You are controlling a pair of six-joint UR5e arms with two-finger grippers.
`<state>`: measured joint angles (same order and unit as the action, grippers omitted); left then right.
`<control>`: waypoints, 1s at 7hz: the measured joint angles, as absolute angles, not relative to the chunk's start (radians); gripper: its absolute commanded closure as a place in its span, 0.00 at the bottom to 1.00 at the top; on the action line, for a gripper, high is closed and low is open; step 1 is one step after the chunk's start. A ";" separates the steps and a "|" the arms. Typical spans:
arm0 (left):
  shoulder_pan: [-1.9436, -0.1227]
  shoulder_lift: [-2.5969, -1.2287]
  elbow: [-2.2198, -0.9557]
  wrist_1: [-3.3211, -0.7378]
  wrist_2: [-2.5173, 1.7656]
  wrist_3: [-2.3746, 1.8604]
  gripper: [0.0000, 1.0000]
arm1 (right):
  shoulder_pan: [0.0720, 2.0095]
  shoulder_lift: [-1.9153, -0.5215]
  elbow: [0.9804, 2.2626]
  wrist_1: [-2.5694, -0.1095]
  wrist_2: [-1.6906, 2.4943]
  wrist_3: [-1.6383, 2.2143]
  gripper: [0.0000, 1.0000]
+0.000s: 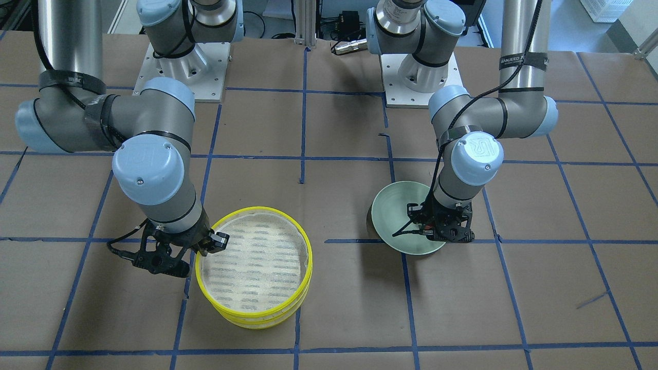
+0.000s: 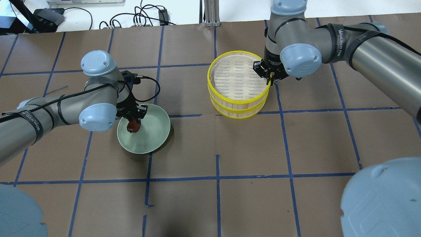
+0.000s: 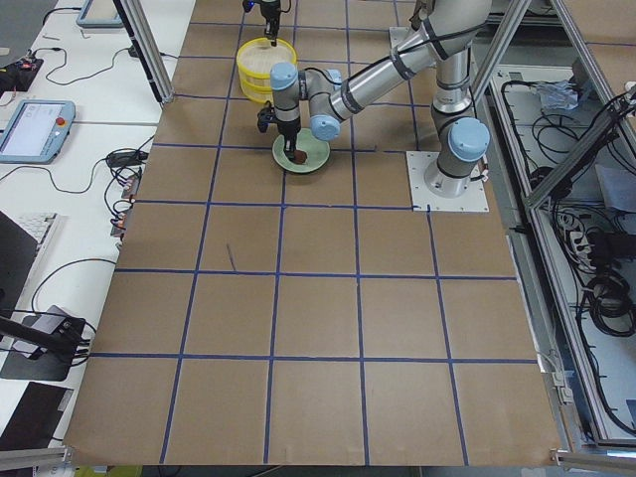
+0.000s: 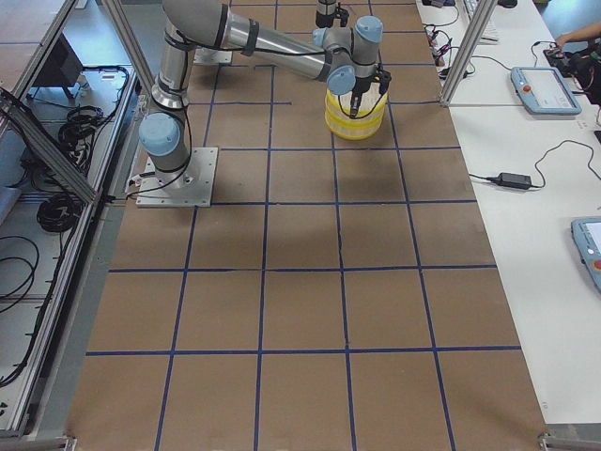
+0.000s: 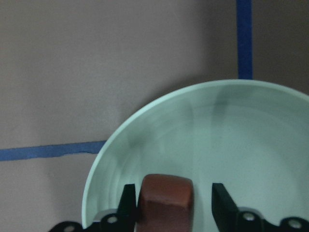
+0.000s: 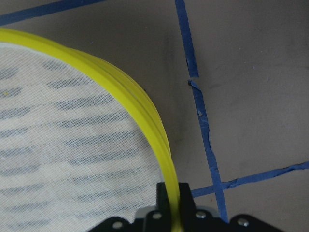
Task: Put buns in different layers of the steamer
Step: 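Grasp the brown bun in the bowl with the left gripper and lift it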
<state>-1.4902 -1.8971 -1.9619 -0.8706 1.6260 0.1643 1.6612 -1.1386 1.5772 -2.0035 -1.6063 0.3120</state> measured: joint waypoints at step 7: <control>-1.624 -1.807 -1.652 -1.117 1.432 -0.159 0.96 | 1.660 -1.134 1.579 -2.005 -1.637 0.311 0.91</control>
